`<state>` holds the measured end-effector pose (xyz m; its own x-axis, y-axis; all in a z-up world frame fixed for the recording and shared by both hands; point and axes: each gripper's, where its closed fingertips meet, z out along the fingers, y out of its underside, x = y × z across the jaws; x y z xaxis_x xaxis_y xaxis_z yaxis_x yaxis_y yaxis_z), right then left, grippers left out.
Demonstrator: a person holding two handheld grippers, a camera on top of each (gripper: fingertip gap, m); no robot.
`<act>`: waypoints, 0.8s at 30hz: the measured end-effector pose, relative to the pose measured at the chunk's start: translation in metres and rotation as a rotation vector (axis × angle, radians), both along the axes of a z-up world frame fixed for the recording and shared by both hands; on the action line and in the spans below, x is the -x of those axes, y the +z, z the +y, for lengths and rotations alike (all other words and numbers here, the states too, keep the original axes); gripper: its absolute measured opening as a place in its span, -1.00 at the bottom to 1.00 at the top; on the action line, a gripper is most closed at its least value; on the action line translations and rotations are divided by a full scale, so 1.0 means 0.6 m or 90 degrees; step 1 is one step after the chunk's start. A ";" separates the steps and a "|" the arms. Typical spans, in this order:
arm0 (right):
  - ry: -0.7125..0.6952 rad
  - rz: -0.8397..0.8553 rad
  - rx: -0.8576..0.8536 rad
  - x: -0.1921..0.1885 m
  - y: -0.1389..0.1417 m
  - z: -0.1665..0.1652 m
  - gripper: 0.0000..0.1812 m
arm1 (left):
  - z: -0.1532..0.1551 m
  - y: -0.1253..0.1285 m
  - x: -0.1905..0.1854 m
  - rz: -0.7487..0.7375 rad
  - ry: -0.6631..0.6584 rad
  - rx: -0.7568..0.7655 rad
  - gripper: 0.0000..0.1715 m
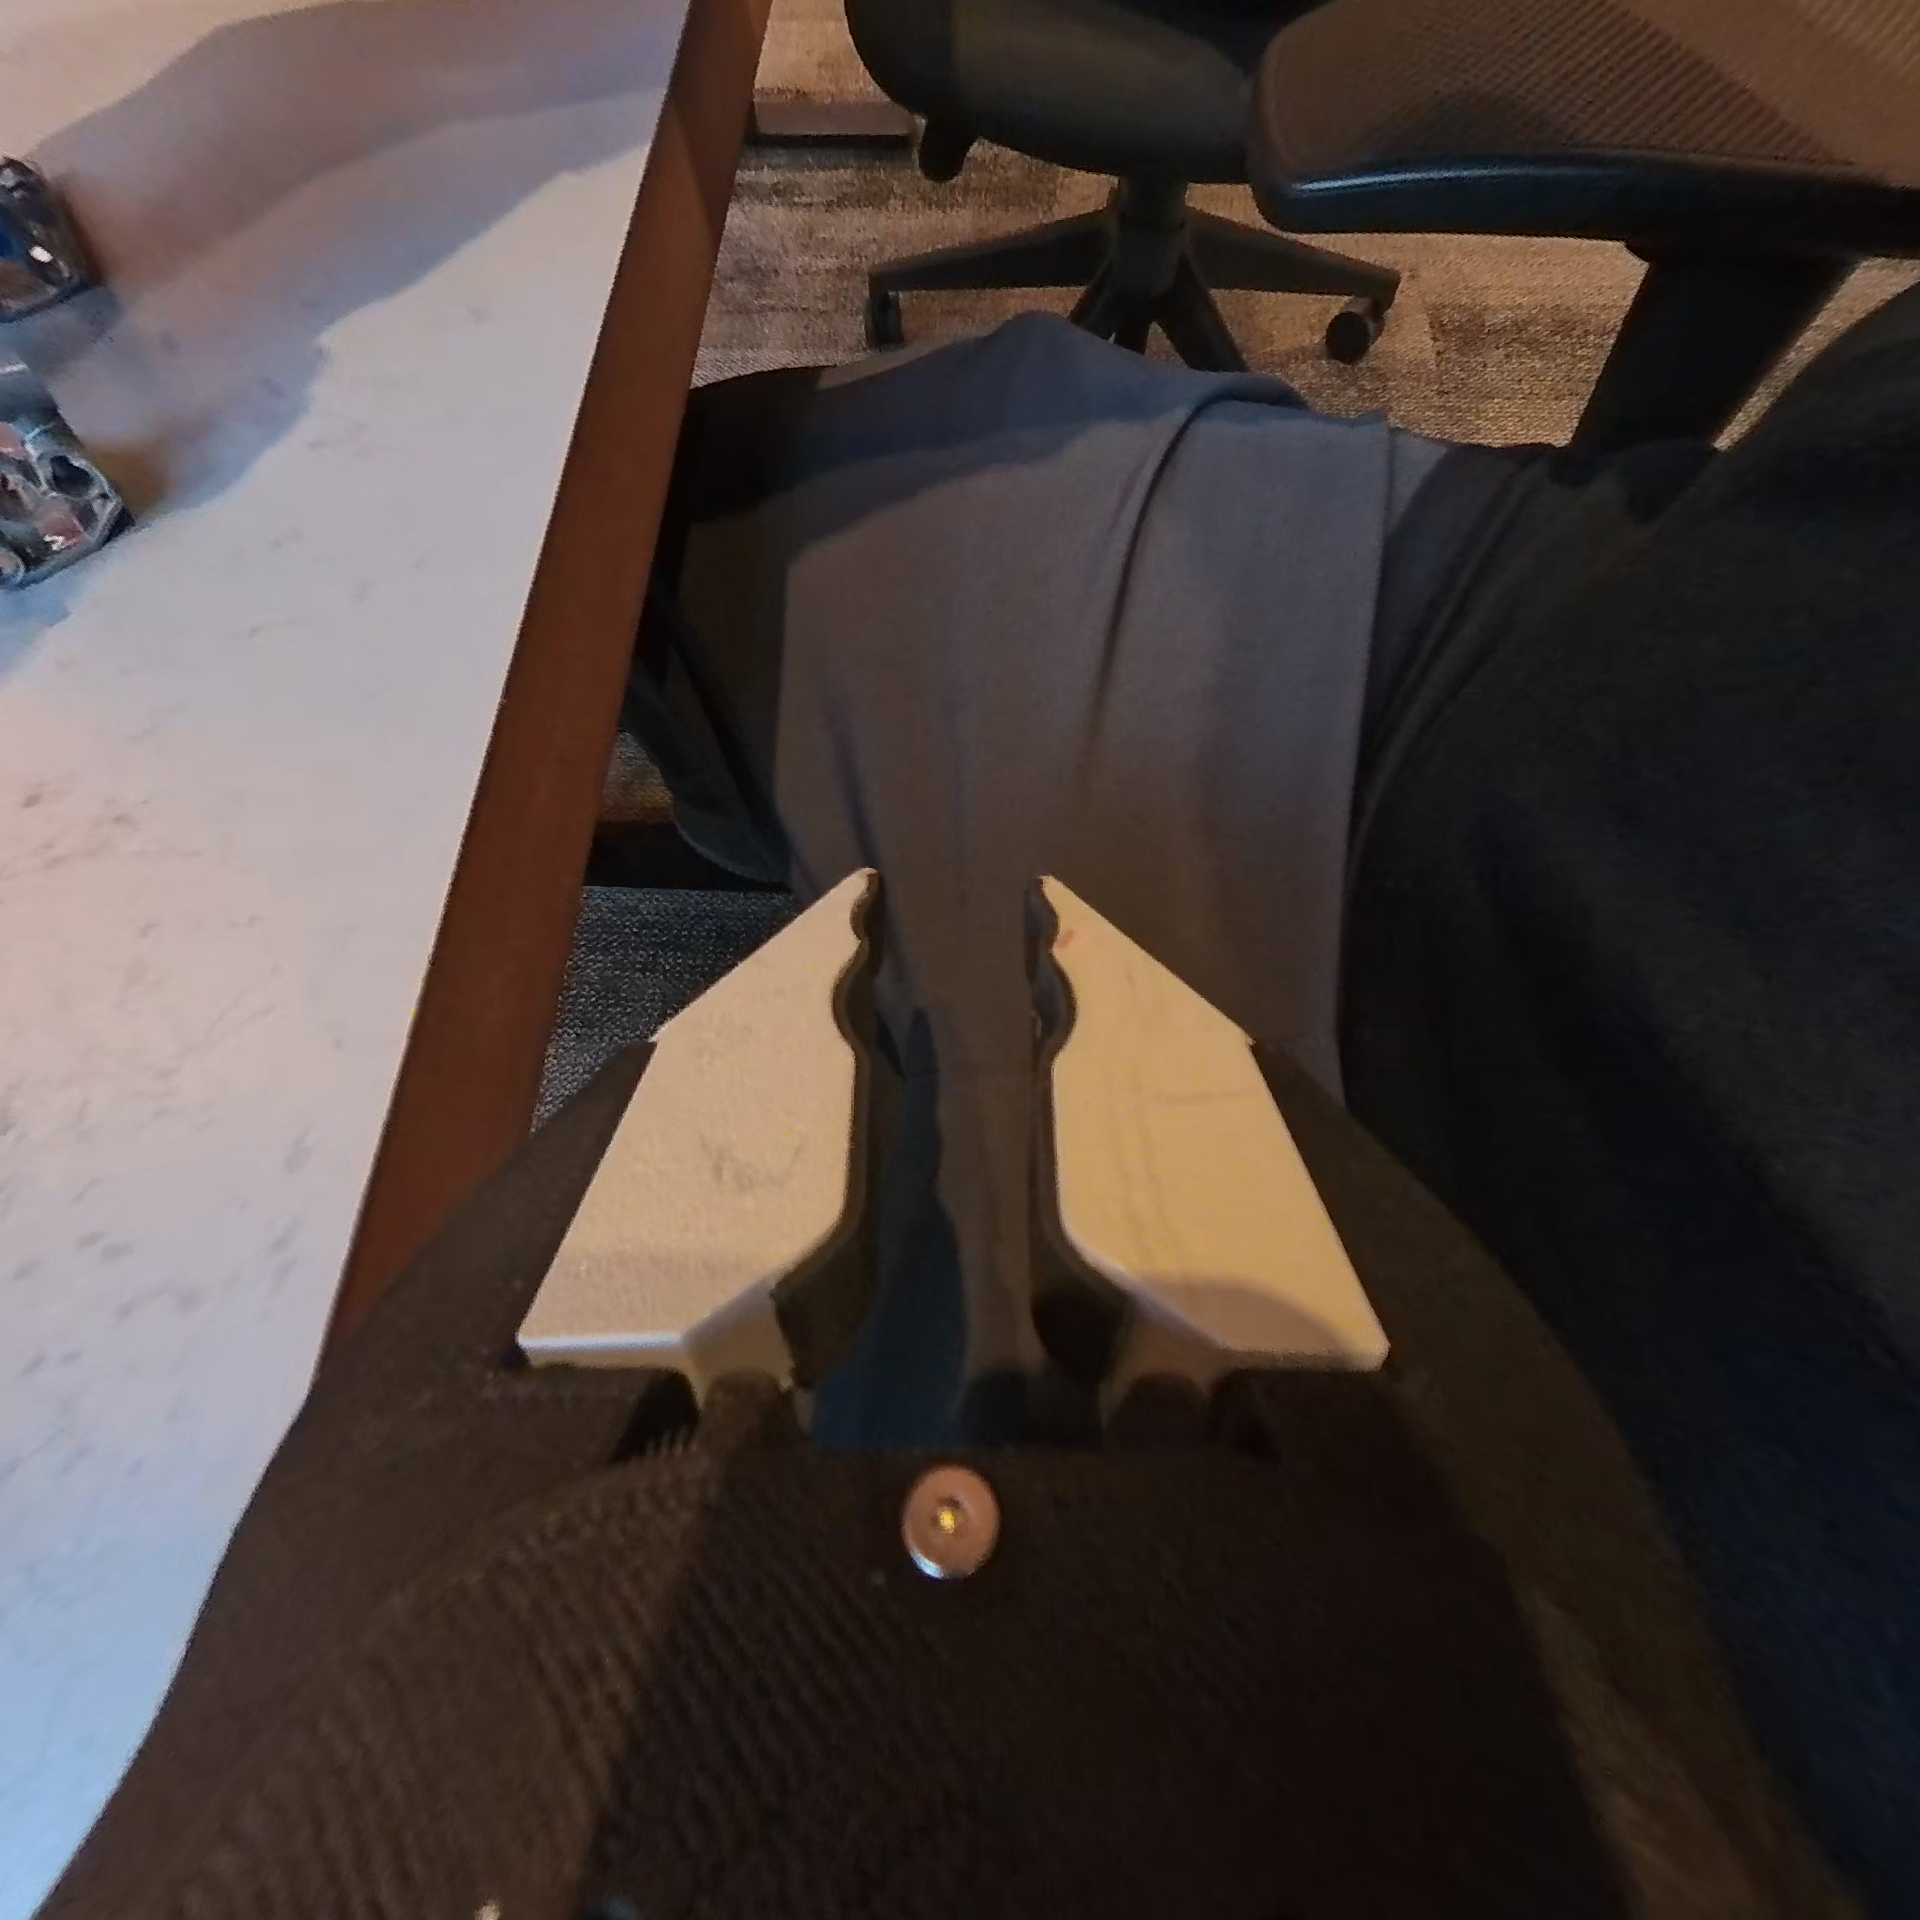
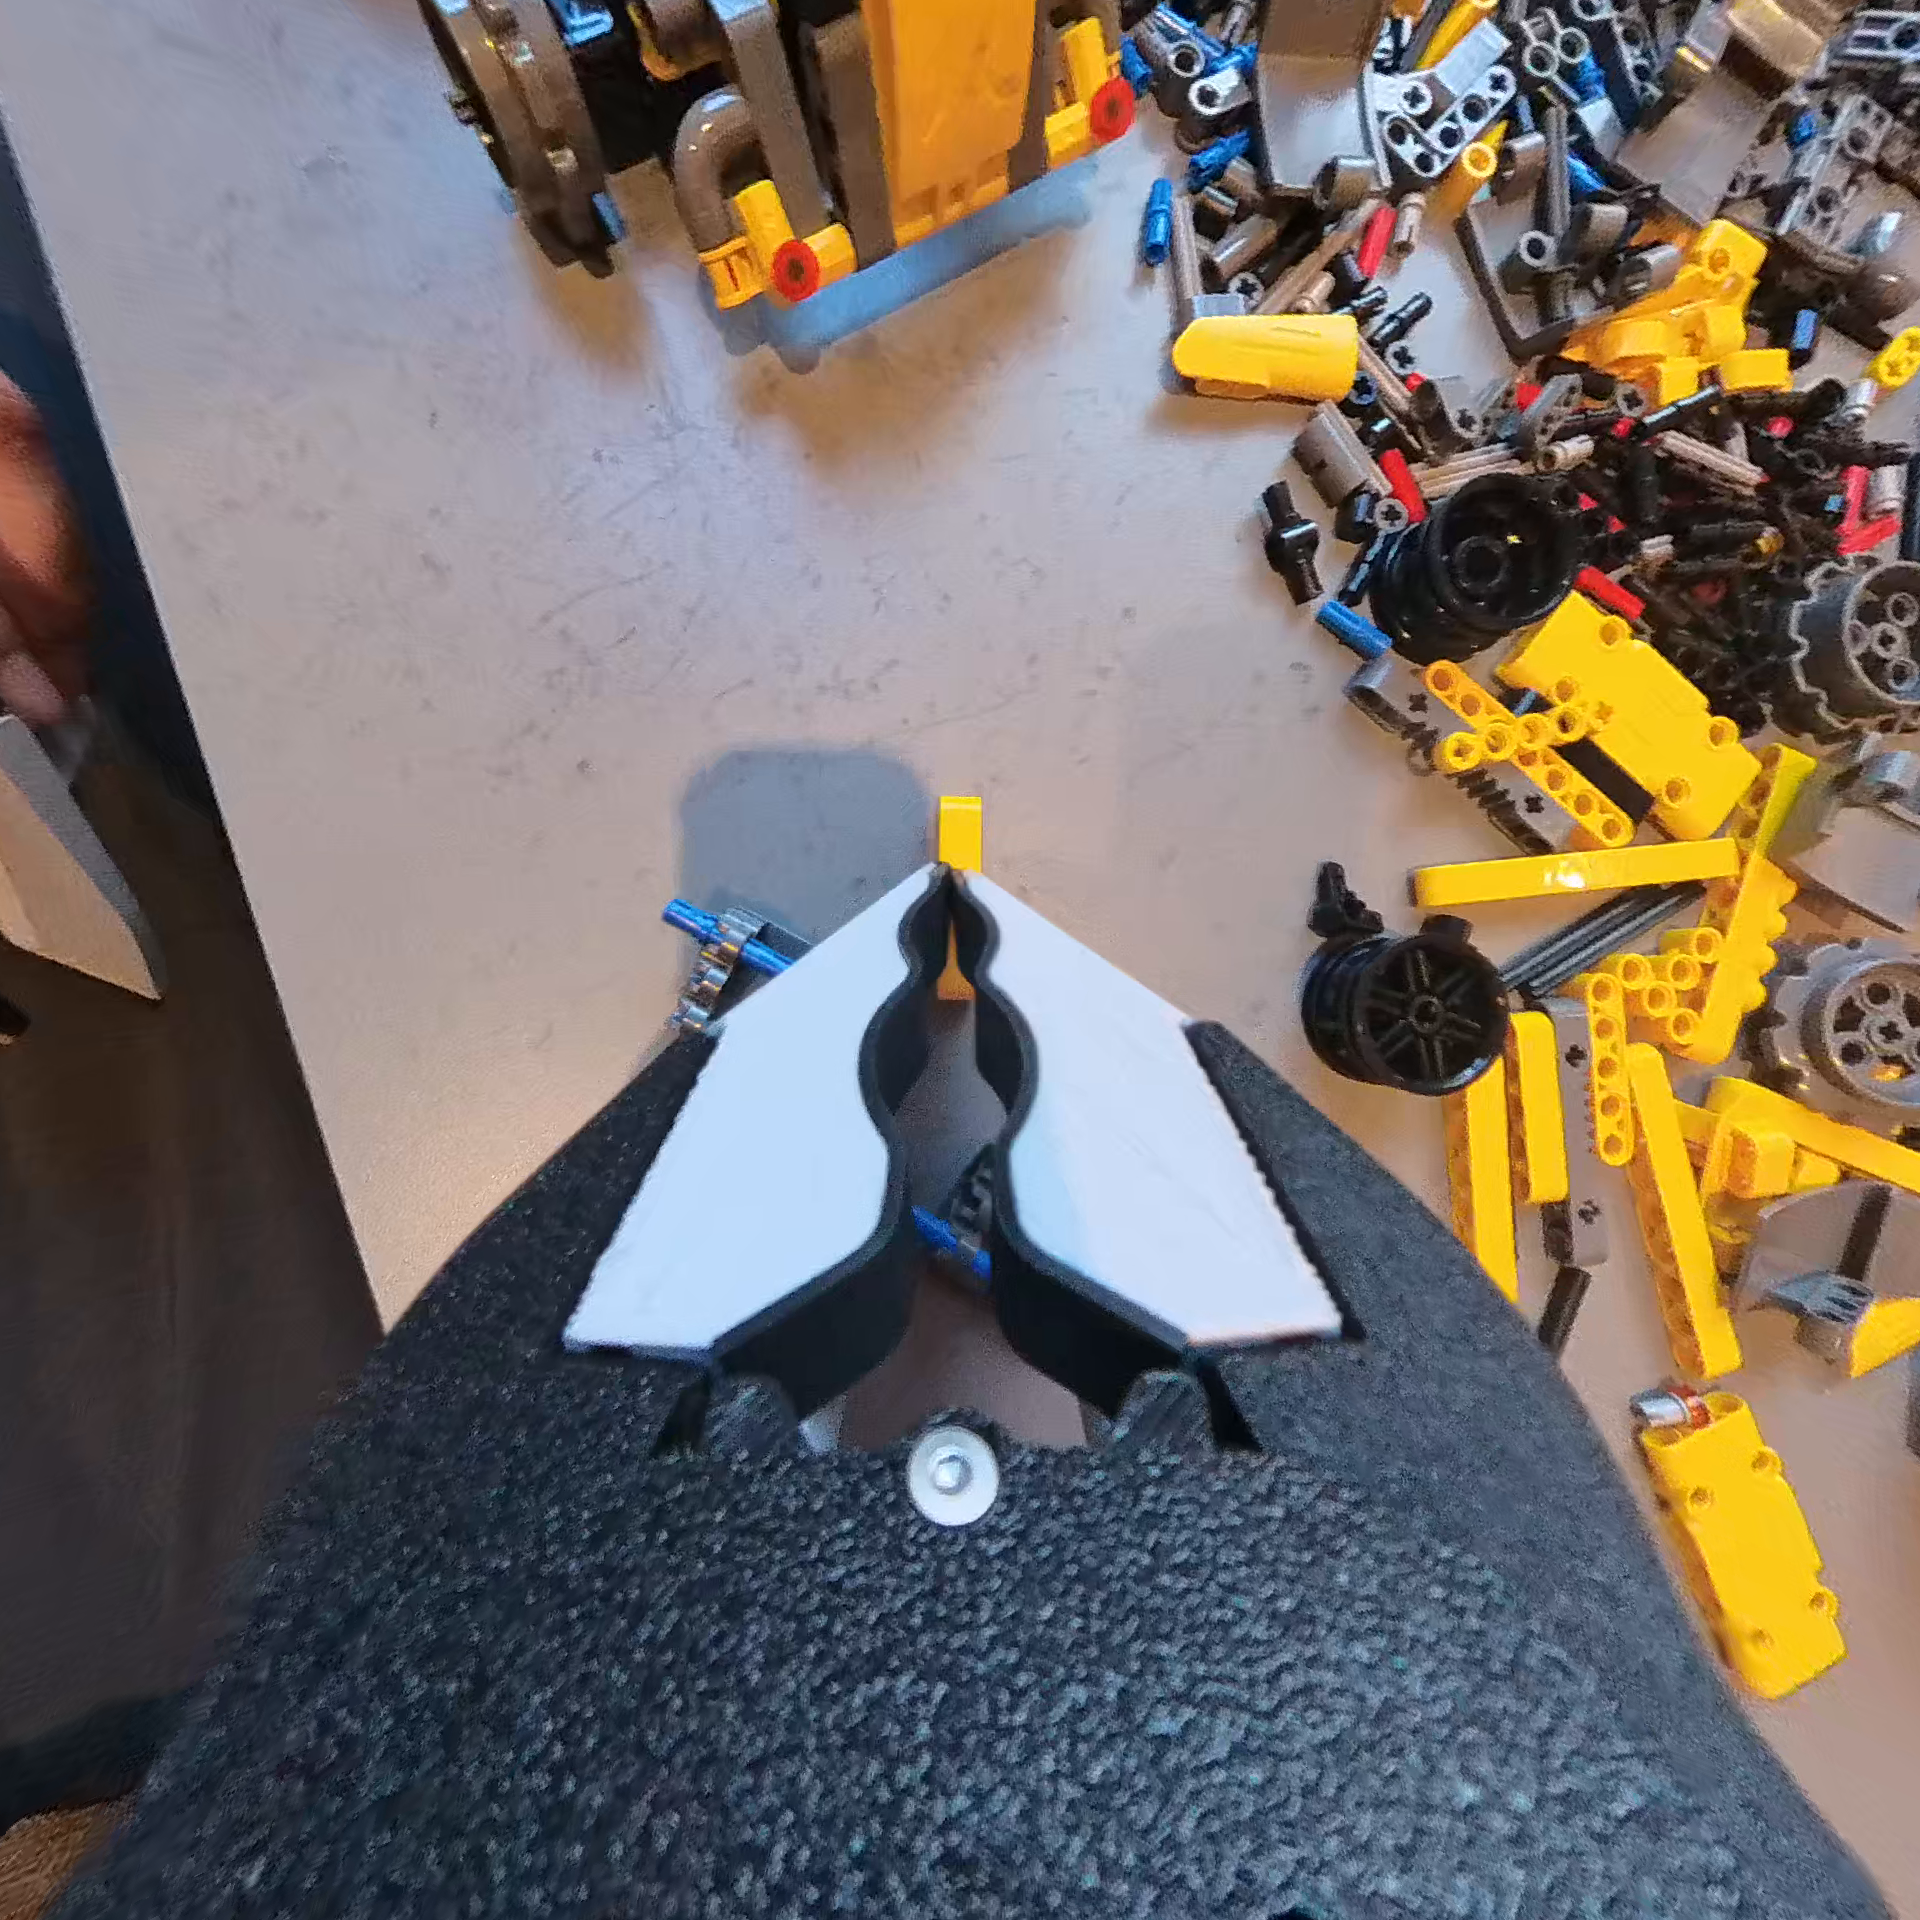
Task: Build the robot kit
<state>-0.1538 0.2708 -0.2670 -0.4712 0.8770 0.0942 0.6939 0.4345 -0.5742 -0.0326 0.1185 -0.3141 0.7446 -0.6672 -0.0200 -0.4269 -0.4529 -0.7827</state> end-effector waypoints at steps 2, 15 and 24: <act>-0.027 0.017 -0.019 0.006 0.004 0.013 -0.80 | 0.000 -0.003 0.000 0.002 0.000 0.004 -0.70; -0.065 0.043 0.015 -0.011 0.026 0.023 -0.81 | -0.005 -0.001 -0.008 -0.005 -0.014 0.009 -0.70; -0.064 0.037 0.059 -0.012 0.028 0.012 -0.75 | -0.002 0.002 -0.004 -0.015 -0.005 0.007 -0.70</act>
